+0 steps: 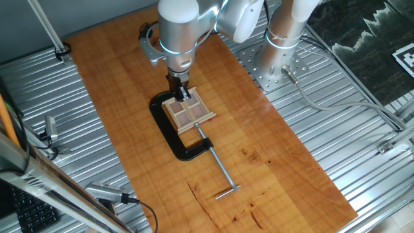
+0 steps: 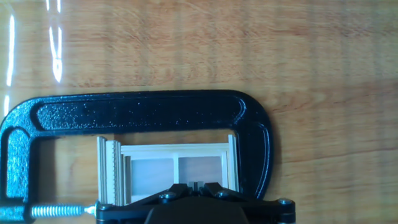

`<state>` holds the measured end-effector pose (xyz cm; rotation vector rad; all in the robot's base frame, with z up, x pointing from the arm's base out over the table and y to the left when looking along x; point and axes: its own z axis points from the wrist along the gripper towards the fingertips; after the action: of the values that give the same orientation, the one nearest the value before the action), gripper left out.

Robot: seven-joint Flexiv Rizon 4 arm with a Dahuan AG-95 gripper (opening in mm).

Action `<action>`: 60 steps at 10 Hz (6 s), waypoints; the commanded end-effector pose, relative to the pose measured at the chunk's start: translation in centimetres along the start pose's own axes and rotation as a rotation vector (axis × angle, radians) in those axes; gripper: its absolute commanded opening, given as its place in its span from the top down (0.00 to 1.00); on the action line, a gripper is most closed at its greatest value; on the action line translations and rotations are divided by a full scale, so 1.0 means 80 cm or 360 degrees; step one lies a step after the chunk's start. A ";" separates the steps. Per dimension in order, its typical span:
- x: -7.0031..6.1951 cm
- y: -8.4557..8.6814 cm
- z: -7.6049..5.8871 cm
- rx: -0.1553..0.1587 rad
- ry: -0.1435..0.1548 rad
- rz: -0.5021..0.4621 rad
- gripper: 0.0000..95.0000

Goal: Open a sliding window

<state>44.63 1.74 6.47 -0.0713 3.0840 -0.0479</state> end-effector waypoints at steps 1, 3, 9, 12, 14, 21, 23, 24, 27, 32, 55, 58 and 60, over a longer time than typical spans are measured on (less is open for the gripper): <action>-0.001 0.000 -0.001 0.0005 0.0005 -0.0050 1.00; -0.001 0.000 -0.001 0.0002 0.0013 -0.0103 1.00; 0.002 -0.001 0.000 -0.0010 0.0037 -0.0135 1.00; 0.015 0.001 0.013 -0.0009 0.0037 -0.0126 1.00; 0.016 0.004 0.017 -0.0008 0.0044 -0.0120 1.00; 0.002 0.005 0.030 -0.0010 0.0043 -0.0081 1.00; -0.001 0.006 0.031 -0.0010 0.0044 -0.0078 1.00; -0.001 0.006 0.032 -0.0009 0.0045 -0.0076 1.00; -0.002 0.006 0.037 -0.0007 0.0055 -0.0074 1.00; -0.003 0.007 0.038 -0.0004 0.0078 -0.0066 1.00; -0.006 0.007 0.043 0.0015 0.0129 0.0073 1.00; -0.006 0.007 0.044 0.0022 0.0129 0.0074 1.00; -0.006 0.007 0.045 0.0035 0.0133 0.0082 1.00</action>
<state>45.30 2.28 2.82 0.0144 3.1666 -0.0883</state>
